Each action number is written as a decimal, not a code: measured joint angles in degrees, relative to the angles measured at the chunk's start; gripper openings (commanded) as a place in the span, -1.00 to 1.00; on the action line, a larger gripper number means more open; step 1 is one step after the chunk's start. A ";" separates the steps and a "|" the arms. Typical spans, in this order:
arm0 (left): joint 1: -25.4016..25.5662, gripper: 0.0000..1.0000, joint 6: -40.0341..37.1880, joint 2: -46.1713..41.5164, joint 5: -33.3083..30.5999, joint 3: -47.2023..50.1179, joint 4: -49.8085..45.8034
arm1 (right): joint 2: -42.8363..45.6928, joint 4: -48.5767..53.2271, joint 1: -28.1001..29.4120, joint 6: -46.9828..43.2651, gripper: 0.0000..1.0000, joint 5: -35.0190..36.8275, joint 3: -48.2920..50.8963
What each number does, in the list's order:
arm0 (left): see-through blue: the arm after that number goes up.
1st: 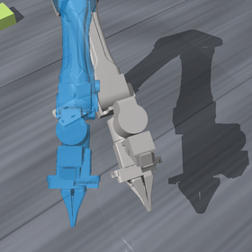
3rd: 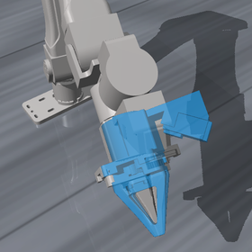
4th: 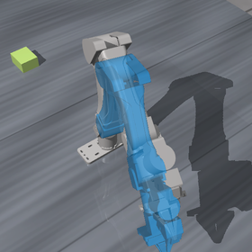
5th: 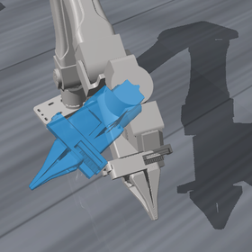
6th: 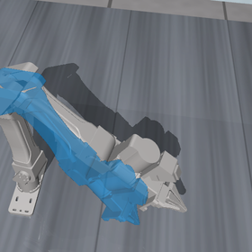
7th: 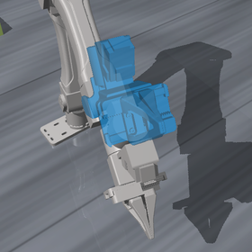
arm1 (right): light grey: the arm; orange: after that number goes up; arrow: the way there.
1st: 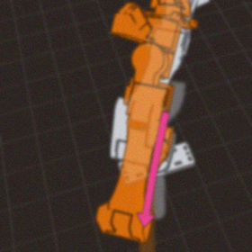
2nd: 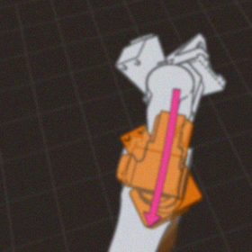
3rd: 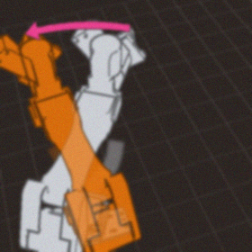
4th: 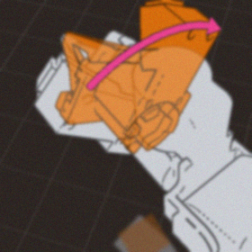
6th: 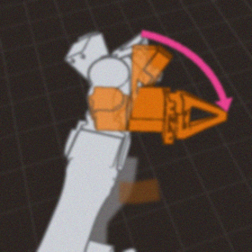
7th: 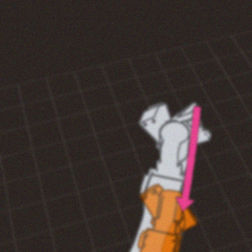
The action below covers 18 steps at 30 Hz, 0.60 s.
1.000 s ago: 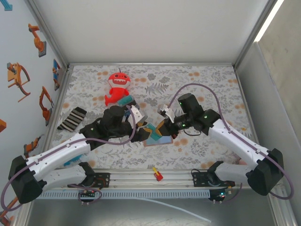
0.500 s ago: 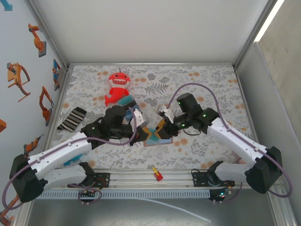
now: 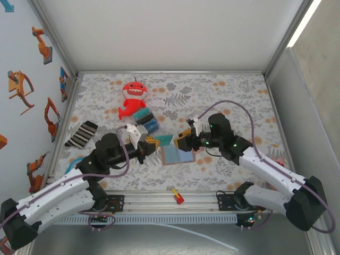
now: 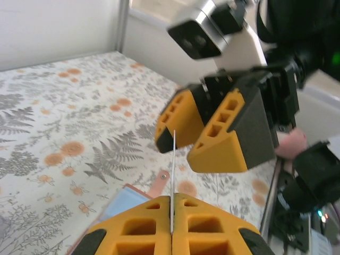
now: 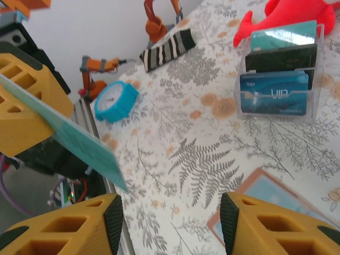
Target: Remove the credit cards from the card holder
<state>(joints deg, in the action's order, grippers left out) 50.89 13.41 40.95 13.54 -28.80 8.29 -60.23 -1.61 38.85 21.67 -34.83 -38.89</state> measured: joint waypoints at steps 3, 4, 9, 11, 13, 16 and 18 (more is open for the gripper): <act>0.00 -1.00 4.09 -0.83 -2.54 2.43 4.85 | 0.59 -9.79 -0.02 6.29 0.03 -0.09 3.82; 0.00 -1.00 5.55 -0.81 -3.28 3.13 6.73 | 0.50 -12.63 -0.02 8.17 0.02 -0.20 4.48; 0.00 -1.00 11.19 0.00 -4.42 4.31 13.79 | -0.87 -23.17 0.04 13.66 0.02 -1.79 4.79; 0.00 -1.00 12.72 0.42 -4.39 4.31 16.02 | -1.99 -26.36 0.24 15.10 0.02 -2.60 4.79; 0.00 -1.00 13.77 0.81 -4.33 4.31 17.55 | -3.26 -29.09 0.46 16.35 0.02 -3.63 4.76; 0.00 -1.00 15.21 1.42 -4.22 4.31 19.65 | -4.98 -32.46 0.87 17.68 -0.04 -5.25 4.74; 0.00 -1.00 16.00 1.79 -4.02 4.31 20.90 | -5.88 -34.12 1.16 18.36 -0.22 -6.34 4.61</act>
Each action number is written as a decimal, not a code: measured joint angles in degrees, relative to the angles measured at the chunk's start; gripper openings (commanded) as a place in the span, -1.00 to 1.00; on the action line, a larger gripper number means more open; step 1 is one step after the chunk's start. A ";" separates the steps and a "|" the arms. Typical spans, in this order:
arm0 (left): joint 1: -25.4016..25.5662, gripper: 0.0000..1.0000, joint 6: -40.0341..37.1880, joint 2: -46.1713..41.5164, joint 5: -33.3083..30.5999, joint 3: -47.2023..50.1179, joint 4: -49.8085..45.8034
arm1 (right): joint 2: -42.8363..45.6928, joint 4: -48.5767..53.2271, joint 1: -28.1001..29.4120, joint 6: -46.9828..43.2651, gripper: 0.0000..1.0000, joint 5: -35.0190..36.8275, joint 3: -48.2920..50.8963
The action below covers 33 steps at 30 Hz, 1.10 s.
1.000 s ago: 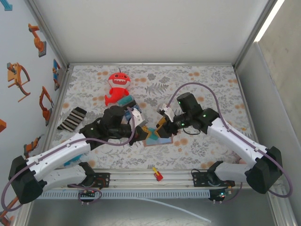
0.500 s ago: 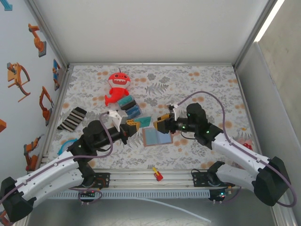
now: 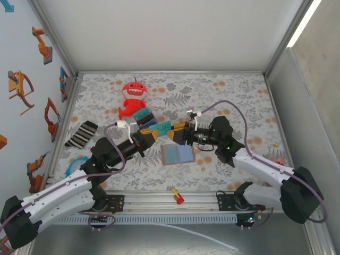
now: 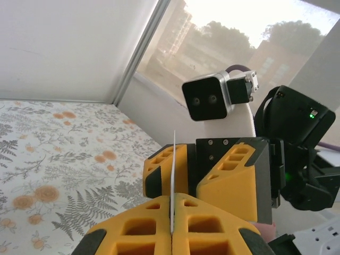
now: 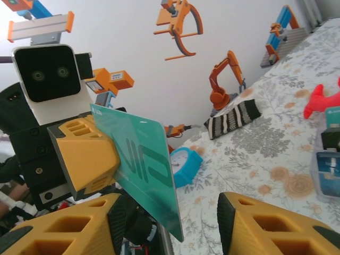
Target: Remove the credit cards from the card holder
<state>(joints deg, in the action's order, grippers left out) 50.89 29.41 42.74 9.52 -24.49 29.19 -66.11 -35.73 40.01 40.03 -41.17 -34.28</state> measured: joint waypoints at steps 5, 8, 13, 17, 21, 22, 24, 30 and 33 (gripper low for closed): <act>0.02 -1.00 1.49 0.74 0.50 0.00 2.10 | -0.74 -2.54 0.61 1.46 -0.88 -2.14 -0.98; -0.31 -0.87 1.92 0.72 0.31 0.00 2.45 | -0.57 -3.63 0.63 1.53 -1.00 -2.89 -1.14; -0.57 -0.31 0.81 -1.09 -0.04 -0.20 -1.53 | -0.22 -3.85 0.79 1.29 -1.00 -3.85 -1.14; -1.11 -0.18 -3.89 -5.31 -0.63 -4.20 -12.94 | 1.20 -0.09 0.81 -0.90 -1.00 -3.82 -1.57; -1.62 0.04 -10.73 -6.95 -1.64 -15.87 -28.72 | 3.54 8.41 0.81 -5.49 -1.00 -3.74 -3.45; -1.70 0.04 -12.37 -6.69 -1.66 -18.78 -31.98 | 4.13 10.75 0.81 -6.80 -1.00 -3.67 -4.00; -1.75 0.05 -15.26 -5.53 -1.62 -23.96 -38.16 | 4.98 14.99 0.81 -9.18 -1.00 -3.58 -5.09; -1.81 0.03 -21.24 3.15 1.46 -31.71 -50.95 | 5.46 25.09 0.81 -14.84 -1.00 -3.87 -7.80; -2.14 -0.02 -23.54 8.28 4.24 -33.90 -55.45 | 5.46 28.17 0.81 -16.76 -1.00 -4.55 -8.00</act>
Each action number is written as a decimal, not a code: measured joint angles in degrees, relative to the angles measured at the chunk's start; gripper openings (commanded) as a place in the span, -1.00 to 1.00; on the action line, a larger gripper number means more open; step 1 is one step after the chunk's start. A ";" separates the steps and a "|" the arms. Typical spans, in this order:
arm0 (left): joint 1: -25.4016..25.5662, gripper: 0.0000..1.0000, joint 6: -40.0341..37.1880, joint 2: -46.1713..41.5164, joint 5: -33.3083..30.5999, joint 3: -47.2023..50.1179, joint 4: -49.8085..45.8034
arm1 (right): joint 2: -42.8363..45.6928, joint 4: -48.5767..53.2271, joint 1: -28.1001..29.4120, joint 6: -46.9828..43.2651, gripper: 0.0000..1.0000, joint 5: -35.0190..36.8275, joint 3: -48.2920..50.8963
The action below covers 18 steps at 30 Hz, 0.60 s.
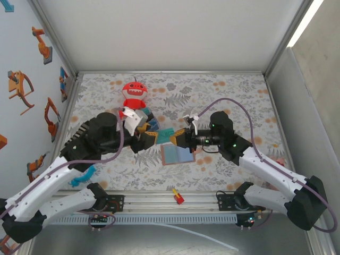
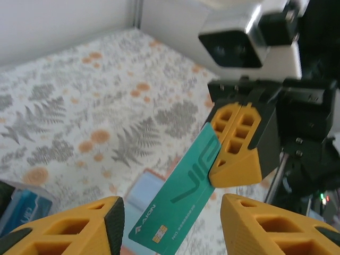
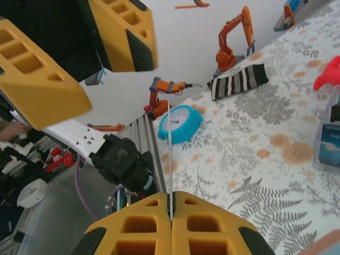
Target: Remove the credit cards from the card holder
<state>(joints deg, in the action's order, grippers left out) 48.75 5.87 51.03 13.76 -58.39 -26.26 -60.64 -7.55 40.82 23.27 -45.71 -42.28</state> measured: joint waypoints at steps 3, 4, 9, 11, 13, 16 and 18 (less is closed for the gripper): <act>-1.03 -0.10 -2.36 4.02 3.63 -3.04 -3.69 | -0.04 2.08 0.00 -1.46 -1.00 -0.90 -0.17; -1.51 -0.13 -2.97 4.96 4.79 -3.96 -4.42 | -0.07 2.62 0.00 -1.79 -1.00 -1.29 -0.33; -5.70 -0.19 -5.29 8.98 13.86 -7.30 -6.23 | -0.09 3.89 0.00 -2.80 -1.00 -2.80 -0.87; -6.86 -0.19 -5.86 10.14 16.41 -7.56 -6.75 | -0.09 4.09 0.00 -3.08 -1.00 -3.21 -0.87; -7.43 -0.19 -6.60 11.30 18.43 -7.63 -7.56 | -0.09 4.35 0.00 -3.37 -1.00 -3.58 -0.87; -7.61 -0.20 -7.78 12.90 21.07 -7.63 -8.87 | -0.09 4.37 0.00 -3.65 -1.00 -4.09 -0.90; -7.61 -0.24 -8.72 13.62 22.56 -7.72 -9.73 | -0.09 4.42 0.00 -3.69 -1.00 -4.31 -0.96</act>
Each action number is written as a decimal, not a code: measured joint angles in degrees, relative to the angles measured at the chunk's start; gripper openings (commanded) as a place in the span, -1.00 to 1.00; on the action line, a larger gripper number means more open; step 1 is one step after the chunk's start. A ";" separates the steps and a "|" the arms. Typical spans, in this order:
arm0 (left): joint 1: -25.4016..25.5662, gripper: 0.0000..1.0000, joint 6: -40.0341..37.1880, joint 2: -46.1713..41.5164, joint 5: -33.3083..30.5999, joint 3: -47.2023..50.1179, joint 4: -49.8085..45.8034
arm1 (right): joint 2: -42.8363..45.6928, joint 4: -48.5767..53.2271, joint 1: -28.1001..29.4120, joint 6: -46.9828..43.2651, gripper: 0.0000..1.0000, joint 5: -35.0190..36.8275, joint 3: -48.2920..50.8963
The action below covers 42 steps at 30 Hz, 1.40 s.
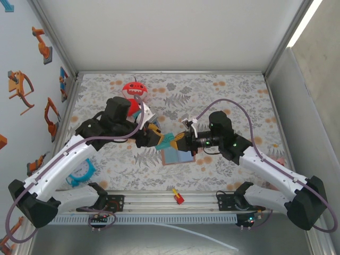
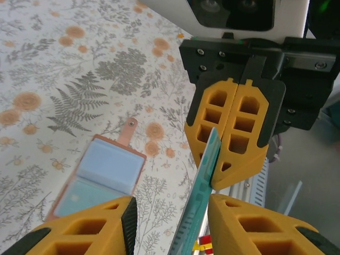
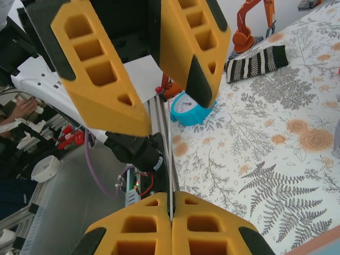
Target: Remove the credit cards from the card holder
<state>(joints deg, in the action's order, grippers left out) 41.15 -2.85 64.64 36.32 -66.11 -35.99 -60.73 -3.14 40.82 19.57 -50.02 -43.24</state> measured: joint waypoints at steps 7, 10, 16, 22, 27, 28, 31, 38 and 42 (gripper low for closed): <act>-0.37 -0.63 -3.02 0.81 2.43 -0.52 -2.38 | 0.00 -0.02 0.00 -0.13 -1.00 -0.44 -0.02; -0.66 -0.88 -3.98 1.18 3.41 -0.55 -2.75 | 0.00 0.28 -0.02 -0.13 -1.00 -0.46 -0.02; -1.05 -1.00 -5.31 1.77 4.98 -0.57 -3.41 | -0.35 1.55 -0.11 -0.15 -0.39 0.22 -0.07; -4.74 -1.00 -5.73 1.66 4.31 -0.26 -1.68 | -0.07 3.98 0.00 -1.64 0.09 4.00 -1.42; -9.92 -1.00 -7.04 1.03 -0.57 1.86 2.45 | 1.11 6.49 0.00 -1.88 0.13 9.46 -1.42; -10.97 -1.00 -7.65 1.05 -1.62 2.34 3.52 | 1.36 7.02 0.00 -1.86 0.13 10.82 -1.44; -14.01 -1.00 -10.60 1.68 -3.63 3.72 6.99 | 1.64 8.44 0.00 -1.81 0.13 14.84 -1.55; -19.67 -1.00 -19.96 9.88 -6.67 4.28 12.57 | 1.66 13.16 0.00 -1.40 0.13 24.50 -2.38; -21.88 -1.00 -24.65 15.74 -7.41 2.91 12.46 | 1.68 15.19 0.00 -0.94 0.13 29.62 -2.82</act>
<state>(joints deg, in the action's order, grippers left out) 19.27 -27.51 80.38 28.91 -63.20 -23.53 -59.05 12.05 40.82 18.63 -20.40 -46.06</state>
